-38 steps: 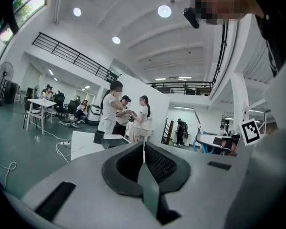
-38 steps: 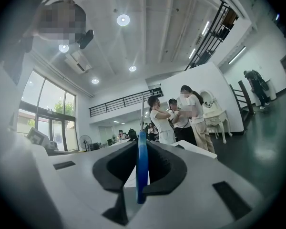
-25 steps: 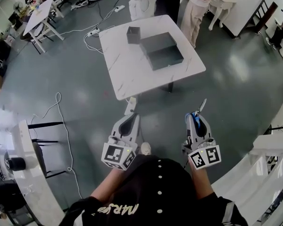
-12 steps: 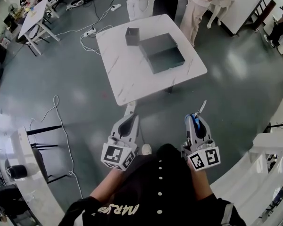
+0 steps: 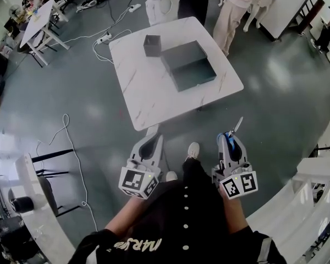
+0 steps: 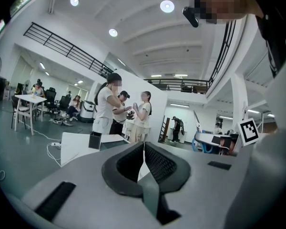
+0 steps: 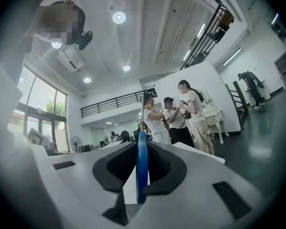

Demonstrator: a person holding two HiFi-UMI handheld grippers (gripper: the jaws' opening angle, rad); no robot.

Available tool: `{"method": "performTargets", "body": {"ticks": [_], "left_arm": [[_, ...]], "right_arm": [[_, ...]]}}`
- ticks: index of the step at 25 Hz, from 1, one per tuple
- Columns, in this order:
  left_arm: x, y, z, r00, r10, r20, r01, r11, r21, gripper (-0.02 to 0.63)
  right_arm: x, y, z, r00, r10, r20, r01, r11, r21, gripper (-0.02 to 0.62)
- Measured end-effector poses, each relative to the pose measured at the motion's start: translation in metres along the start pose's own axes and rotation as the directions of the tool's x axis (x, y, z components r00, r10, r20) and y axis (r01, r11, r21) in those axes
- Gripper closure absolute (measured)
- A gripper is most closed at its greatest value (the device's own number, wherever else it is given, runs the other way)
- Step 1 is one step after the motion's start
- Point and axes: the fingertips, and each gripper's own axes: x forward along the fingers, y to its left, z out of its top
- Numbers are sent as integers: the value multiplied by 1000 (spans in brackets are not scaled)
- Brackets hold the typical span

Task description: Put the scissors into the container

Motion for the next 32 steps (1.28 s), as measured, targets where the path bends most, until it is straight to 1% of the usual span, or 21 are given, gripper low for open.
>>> {"method": "performTargets", "body": {"ticks": [7,13,26,32], "left_arm": [[58,11,18,1000,6,-1,-6,1000,10,571],[100,24,26,999,43,-6,-43,999,-2,571],[184,29,30,995,98,-26,-99,995,-9,571],[226,27,30,991,128,-34,-128,992,-17,571]], "right_arm": [[57,-33,8,999,38,-12,-38,999,9,535],[95,-64,16,998,57,-29,-57,998,15,535],[158,-130,24,992,113,-62,-110,993,46,535],[188,-164,24,985,153,-82,-148,987,57,535]]}}
